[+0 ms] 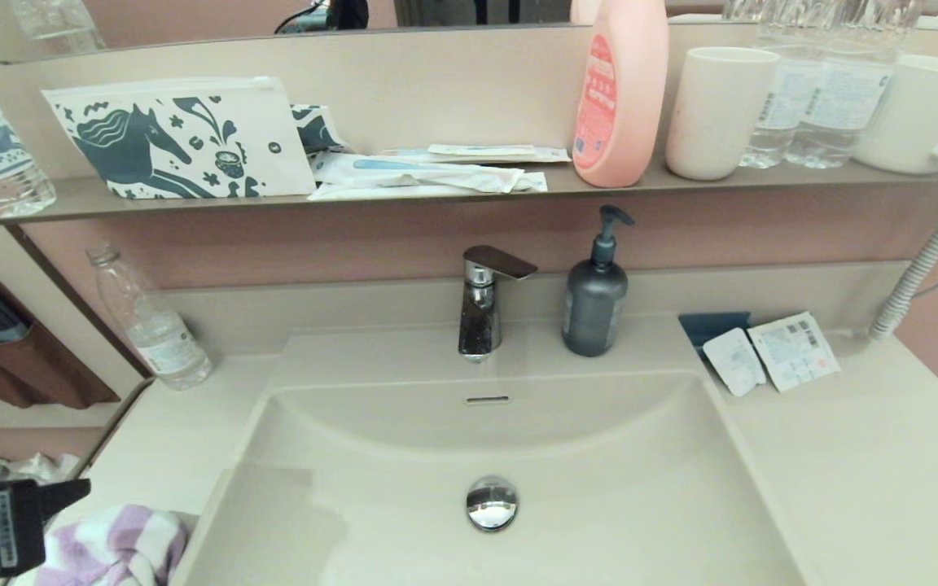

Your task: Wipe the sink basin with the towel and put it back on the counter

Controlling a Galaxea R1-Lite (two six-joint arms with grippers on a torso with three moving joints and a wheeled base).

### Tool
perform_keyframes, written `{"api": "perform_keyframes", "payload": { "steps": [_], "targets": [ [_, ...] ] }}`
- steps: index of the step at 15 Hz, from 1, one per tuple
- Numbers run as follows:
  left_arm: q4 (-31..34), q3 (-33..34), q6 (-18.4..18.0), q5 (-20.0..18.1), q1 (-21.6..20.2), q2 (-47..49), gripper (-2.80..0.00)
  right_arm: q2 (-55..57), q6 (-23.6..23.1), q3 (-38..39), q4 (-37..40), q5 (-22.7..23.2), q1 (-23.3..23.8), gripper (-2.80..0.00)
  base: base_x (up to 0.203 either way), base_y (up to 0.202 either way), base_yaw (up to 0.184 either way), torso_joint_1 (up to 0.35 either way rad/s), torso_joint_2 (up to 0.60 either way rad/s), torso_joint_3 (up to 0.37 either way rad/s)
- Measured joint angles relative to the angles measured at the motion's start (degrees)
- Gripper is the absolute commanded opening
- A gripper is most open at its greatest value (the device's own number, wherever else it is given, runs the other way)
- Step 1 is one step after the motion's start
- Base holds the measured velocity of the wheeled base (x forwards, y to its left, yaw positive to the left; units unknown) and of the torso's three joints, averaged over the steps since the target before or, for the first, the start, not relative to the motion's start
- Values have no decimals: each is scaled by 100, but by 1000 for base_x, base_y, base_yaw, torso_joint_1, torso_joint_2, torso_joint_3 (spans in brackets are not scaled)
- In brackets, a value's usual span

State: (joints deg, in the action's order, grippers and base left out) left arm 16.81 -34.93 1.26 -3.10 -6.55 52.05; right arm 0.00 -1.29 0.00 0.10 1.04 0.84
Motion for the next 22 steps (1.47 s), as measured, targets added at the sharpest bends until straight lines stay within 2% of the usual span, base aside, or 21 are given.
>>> {"api": "perform_keyframes", "payload": {
  "steps": [2, 5, 8, 12, 15, 17, 19, 22],
  "targets": [
    [-79, 67, 7, 110, 274, -639, -280, 0, 0, 0, 0, 0, 0, -280, 0, 0, 0, 0, 0, 0],
    [426, -20, 11, 147, 444, -1726, -280, 0, 0, 0, 0, 0, 0, -280, 0, 0, 0, 0, 0, 0],
    [758, 134, 4, -6, 507, -2805, -280, 0, 0, 0, 0, 0, 0, -280, 0, 0, 0, 0, 0, 0],
    [777, 640, -41, -230, 557, -4047, -280, 0, 0, 0, 0, 0, 0, -280, 0, 0, 0, 0, 0, 0],
    [695, 1135, -392, -422, 620, -4828, -280, 0, 0, 0, 0, 0, 0, -280, 0, 0, 0, 0, 0, 0],
    [347, 1554, -514, -429, 631, -5050, -280, 0, 0, 0, 0, 0, 0, -280, 0, 0, 0, 0, 0, 0],
    [-495, 2206, -671, -334, 634, -5145, -280, 0, 0, 0, 0, 0, -2, -280, 0, 0, 0, 0, 0, 0],
    [-1843, 3233, -988, 59, 626, -5194, -280, 0, 0, 0, 0, 0, 0, -280, 0, 0, 0, 0, 0, 0]
  ]
}}
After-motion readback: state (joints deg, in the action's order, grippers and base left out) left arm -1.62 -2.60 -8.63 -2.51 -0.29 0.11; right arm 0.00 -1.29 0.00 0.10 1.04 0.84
